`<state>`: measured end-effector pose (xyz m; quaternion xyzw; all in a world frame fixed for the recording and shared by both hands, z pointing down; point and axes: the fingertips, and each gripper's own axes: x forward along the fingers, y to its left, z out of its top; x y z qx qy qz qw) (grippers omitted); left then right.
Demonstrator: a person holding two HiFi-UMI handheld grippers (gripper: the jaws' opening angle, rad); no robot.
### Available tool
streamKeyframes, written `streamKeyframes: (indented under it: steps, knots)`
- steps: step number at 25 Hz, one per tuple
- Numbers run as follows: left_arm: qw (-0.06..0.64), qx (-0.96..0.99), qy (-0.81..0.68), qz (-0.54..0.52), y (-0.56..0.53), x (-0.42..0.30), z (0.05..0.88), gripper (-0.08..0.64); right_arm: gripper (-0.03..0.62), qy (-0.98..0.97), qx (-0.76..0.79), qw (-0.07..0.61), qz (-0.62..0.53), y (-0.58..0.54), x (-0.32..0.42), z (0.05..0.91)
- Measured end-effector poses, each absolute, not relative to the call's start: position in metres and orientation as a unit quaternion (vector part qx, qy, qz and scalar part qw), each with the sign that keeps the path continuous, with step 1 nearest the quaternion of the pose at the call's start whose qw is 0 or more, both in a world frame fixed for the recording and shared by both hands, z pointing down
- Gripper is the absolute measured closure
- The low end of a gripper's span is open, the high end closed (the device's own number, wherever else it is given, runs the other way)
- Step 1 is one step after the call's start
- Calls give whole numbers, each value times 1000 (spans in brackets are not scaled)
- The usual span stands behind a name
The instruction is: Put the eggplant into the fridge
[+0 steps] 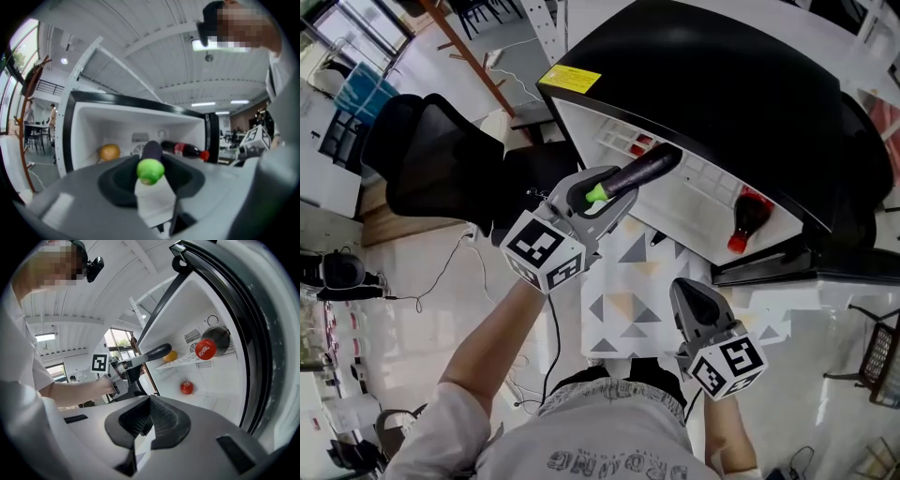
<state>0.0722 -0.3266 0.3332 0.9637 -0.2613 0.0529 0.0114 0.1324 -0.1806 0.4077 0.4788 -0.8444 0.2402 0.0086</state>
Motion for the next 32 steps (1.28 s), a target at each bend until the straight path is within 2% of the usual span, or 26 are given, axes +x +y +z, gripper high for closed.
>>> streamKeyframes:
  steps: [32]
  knots:
    - [-44, 958, -254, 123, -396, 165, 361, 397, 589, -841, 471, 21, 264, -209, 157, 428]
